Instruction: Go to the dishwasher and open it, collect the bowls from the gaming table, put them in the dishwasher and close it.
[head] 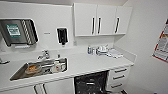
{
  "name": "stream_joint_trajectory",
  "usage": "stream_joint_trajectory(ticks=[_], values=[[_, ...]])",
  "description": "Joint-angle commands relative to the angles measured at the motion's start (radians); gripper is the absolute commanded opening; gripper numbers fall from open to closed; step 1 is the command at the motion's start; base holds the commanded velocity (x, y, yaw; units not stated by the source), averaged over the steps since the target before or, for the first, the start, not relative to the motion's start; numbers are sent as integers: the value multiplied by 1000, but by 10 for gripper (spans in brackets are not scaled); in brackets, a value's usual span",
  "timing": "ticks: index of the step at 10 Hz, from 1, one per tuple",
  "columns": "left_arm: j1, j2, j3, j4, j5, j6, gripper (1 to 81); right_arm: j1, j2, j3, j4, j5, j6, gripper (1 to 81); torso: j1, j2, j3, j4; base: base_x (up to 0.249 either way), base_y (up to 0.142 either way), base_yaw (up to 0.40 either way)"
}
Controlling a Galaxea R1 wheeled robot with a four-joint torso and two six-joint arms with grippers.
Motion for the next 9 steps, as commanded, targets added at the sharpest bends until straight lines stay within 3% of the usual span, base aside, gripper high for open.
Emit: stream_joint_trajectory(ticks=[1,6,8,9], values=[[-32,2,0,6,51,-1,811,45,-1,1,-6,-41,-1,811,-62,97,56,0,0,0,0],[-34,2,0,6,52,-1,811,42,2,0,-5,-41,-2,811,-164,255,179,0,0,0,0],[-34,2,0,6,52,-1,811,44,2,0,-5,-41,-2,811,-215,332,148,0,0,0,0],[-34,1,0,4,52,-1,811,44,2,1,-5,-41,-2,811,-236,361,155,0,0,0,0]])
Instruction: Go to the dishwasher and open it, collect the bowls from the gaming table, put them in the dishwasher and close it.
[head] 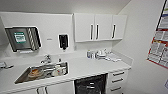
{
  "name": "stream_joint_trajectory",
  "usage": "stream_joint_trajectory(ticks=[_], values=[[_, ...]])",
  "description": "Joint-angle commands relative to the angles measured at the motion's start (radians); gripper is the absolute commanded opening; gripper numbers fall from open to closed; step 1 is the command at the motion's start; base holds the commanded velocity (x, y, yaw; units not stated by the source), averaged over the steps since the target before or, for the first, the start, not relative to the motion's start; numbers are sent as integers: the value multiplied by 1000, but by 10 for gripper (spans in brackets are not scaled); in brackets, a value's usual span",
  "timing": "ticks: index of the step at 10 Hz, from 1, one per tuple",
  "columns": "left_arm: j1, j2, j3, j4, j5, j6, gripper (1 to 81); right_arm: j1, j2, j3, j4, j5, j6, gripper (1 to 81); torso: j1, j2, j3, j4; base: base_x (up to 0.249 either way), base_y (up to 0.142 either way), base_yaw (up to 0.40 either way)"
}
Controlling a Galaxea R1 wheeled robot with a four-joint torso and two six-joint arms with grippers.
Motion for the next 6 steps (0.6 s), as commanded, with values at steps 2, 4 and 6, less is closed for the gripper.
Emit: stream_joint_trajectory(ticks=[2,4,6], values=[[-39,2,0,4,64,-1,811,55,-1,1,-7,-41,-2,811,-86,133,2,0,0,0,0],[-39,2,0,4,64,-1,811,55,-1,-2,-5,-41,-3,811,-133,206,2,0,0,0,0],[-39,2,0,4,64,-1,811,54,-1,-2,-8,-41,-3,811,-182,281,48,0,0,0,0]])
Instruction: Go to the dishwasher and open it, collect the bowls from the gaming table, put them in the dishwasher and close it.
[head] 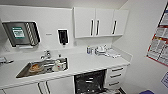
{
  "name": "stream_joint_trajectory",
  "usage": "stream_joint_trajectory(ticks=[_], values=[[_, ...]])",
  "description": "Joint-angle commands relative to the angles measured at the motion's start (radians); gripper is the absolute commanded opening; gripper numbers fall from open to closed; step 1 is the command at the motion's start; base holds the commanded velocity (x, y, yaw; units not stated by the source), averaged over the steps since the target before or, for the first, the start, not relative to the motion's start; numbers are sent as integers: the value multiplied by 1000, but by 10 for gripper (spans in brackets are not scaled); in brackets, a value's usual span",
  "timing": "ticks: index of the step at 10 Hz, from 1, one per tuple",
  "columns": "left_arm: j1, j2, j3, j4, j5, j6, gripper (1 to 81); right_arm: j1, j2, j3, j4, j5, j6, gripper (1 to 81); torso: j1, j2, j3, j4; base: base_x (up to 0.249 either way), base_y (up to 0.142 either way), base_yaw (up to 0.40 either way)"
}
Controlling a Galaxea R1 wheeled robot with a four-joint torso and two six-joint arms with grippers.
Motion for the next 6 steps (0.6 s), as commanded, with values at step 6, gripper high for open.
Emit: stream_joint_trajectory(ticks=[6], values=[[-34,2,0,4,55,-1,811,52,-1,-5,-10,-41,-3,811,-143,266,205,0,0,0,0]])
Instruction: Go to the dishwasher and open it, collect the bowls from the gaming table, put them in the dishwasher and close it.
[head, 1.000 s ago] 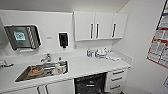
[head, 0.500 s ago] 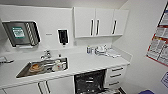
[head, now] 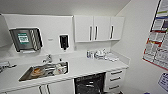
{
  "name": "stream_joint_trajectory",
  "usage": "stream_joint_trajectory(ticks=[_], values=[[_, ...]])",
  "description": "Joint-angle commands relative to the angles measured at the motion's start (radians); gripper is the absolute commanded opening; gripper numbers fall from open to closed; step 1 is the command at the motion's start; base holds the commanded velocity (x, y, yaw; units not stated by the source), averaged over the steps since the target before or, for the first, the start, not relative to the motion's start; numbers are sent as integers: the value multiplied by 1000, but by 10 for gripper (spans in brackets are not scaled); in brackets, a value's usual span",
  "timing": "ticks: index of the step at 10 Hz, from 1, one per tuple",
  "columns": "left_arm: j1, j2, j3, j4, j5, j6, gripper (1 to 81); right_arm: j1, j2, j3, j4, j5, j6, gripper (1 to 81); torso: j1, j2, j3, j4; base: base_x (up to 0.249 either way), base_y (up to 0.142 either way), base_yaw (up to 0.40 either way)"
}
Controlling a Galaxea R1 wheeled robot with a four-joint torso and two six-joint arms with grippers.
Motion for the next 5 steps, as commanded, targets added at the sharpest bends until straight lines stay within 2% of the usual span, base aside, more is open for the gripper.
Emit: stream_joint_trajectory(ticks=[1,2,5], values=[[-42,2,0,4,54,-1,811,55,-1,-4,-9,-43,-3,811,-19,77,61,0,0,0,0],[-43,2,0,4,55,-1,811,55,-1,-4,-11,-41,-3,811,-5,29,23,0,0,0,0],[-42,2,0,0,55,-3,811,58,1,1,-12,-43,-1,811,-11,58,47,0,0,0,0]])
